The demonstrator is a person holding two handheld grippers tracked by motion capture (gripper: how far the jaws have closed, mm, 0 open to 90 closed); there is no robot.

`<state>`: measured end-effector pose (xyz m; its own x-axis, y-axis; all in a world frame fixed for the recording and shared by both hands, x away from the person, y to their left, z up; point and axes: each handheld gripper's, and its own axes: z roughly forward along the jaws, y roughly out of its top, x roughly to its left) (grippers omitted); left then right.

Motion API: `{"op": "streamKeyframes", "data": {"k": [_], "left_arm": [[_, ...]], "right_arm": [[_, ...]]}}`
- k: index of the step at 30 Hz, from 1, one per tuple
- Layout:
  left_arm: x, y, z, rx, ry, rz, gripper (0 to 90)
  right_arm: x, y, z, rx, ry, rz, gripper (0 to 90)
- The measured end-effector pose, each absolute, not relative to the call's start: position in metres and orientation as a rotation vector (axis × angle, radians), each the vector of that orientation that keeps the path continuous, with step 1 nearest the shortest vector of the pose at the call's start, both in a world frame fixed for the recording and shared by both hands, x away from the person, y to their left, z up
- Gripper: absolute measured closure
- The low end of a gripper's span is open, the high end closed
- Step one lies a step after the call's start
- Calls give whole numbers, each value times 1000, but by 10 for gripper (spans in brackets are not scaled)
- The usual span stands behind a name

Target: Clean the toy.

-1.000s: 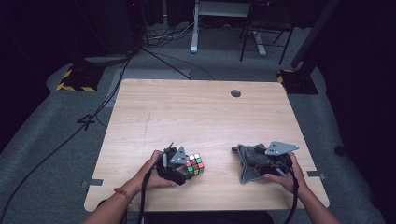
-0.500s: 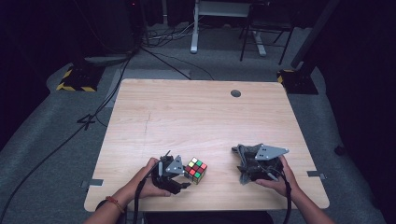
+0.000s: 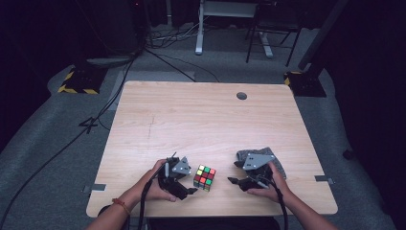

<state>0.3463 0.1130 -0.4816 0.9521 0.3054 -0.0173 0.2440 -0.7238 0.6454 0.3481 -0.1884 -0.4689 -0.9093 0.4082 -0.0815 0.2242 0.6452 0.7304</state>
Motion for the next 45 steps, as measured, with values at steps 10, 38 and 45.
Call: {"op": "streamKeyframes", "data": {"k": [10,38,45], "left_arm": [[364,87,-478,2425,203,92,153],[367,52,-479,2436,144,122,325],[365,42,-474,2418,114,170,327]], "right_arm": [[352,-160,-474,416,2688,1073,392],[351,-163,-466,395,2608,1185,671],[345,-162,-451,378,2563,1250,667]]}}
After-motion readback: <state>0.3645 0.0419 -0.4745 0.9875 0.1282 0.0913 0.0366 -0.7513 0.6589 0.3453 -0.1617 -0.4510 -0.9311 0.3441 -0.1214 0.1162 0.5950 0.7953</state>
